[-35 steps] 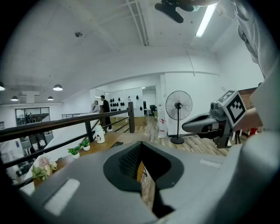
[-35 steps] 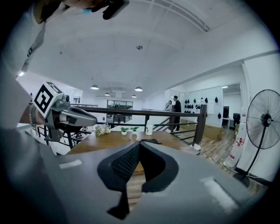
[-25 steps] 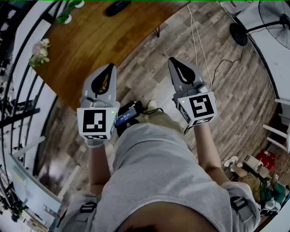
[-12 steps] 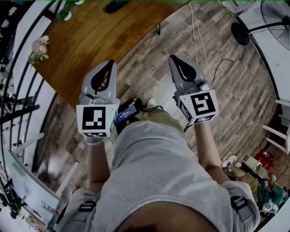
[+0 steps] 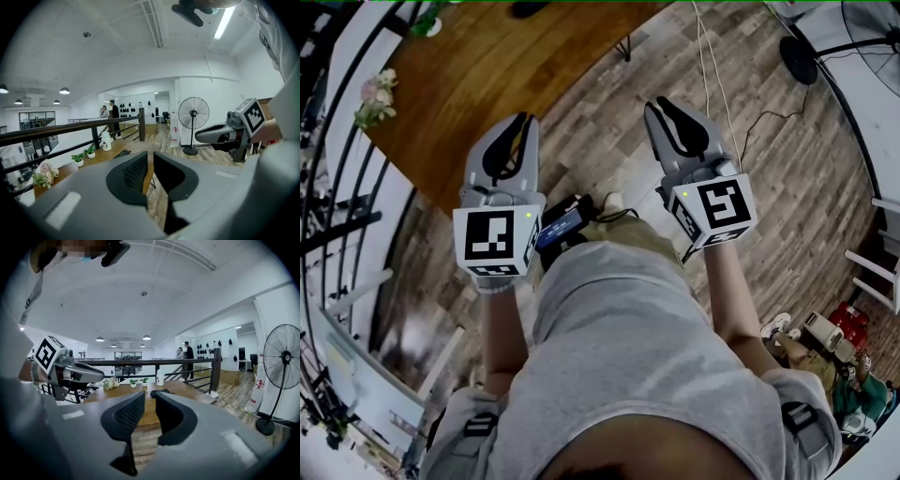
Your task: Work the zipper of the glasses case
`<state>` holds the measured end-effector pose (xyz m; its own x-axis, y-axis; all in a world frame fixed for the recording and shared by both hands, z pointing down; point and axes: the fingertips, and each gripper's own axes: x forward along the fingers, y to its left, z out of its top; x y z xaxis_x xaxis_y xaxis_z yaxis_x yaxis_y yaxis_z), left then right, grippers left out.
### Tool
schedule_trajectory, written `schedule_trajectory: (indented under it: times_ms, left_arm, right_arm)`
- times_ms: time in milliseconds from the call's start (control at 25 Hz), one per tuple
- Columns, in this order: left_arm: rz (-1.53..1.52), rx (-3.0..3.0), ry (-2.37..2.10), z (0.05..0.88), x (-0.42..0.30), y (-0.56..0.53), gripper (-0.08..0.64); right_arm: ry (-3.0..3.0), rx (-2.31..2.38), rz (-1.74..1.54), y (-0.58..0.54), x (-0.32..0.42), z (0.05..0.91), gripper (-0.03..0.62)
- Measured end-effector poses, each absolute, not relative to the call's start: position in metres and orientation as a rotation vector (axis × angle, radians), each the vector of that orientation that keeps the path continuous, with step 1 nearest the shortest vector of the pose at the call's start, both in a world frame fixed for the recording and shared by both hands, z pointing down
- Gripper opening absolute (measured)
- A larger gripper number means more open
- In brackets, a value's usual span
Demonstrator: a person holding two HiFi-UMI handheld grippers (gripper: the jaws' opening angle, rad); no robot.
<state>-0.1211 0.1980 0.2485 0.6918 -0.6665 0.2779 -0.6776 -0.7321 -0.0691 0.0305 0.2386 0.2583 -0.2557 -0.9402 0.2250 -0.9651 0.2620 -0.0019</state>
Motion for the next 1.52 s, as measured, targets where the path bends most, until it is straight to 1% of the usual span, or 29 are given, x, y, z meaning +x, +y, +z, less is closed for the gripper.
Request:
schedule_trajectory:
  times_ms: [120,200,1120,1520]
  left_arm:
    - [0.445,2.844,-1.123,0.248,-0.117,0.2,0.096]
    - [0.446,2.837,-1.133,0.247,-0.116,0.201,0.109]
    - [0.476,2.806,-1.303,0.246,-0.085,0.224,0.114]
    - [0.49,2.812,-1.29,0.252,-0.074,0.193,0.115]
  right_arm:
    - [-2.368,1.781,0.214,0.24,0.03,0.257,0.117]
    - [-2.374,1.771,0.214,0.241,0.032,0.257,0.121]
    - [-2.433,1.697,0.209,0.265,0.076,0.275,0.121]
    - [-2.427,1.718,0.231,0.24,0.087,0.281,0.121]
